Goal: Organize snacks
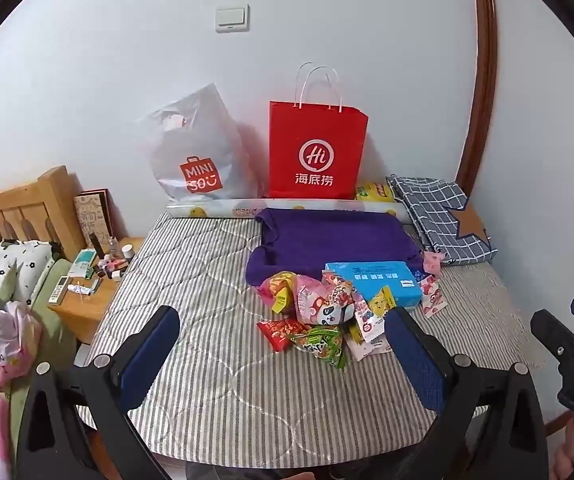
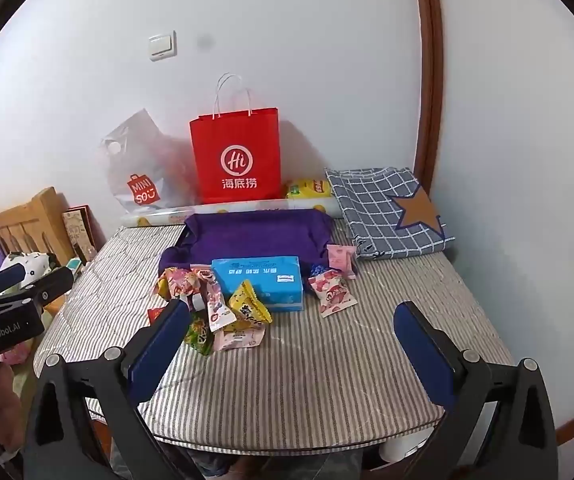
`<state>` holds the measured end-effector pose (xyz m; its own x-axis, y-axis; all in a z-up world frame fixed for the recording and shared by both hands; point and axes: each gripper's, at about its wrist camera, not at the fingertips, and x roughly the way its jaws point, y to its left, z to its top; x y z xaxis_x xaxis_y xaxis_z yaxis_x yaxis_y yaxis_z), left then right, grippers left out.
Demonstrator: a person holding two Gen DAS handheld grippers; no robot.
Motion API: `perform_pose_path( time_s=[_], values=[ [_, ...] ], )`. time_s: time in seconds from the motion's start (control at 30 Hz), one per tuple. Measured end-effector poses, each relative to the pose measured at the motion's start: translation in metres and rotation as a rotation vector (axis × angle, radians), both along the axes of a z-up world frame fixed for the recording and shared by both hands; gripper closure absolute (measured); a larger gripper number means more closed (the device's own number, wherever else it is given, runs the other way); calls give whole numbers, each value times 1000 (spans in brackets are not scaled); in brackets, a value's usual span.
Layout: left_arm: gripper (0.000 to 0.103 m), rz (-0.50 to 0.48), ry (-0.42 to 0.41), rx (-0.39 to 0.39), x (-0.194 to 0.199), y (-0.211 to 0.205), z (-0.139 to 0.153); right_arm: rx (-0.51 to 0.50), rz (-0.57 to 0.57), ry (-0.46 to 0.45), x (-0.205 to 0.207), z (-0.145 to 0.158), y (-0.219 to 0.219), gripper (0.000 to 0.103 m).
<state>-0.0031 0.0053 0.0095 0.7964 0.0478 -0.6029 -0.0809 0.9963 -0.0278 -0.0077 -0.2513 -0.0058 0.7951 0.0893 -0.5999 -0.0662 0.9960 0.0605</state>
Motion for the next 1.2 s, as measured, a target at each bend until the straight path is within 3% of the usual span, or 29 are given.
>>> perform_pose_path(
  time_s=[0.77,1.2],
  values=[
    [0,22,39,-18,5,8,-19,8,7,23,4,-3,-1,2],
    [0,-20,-11,-20,-4,3,-9,8,-8,21,4,-5,-1,2]
  ],
)
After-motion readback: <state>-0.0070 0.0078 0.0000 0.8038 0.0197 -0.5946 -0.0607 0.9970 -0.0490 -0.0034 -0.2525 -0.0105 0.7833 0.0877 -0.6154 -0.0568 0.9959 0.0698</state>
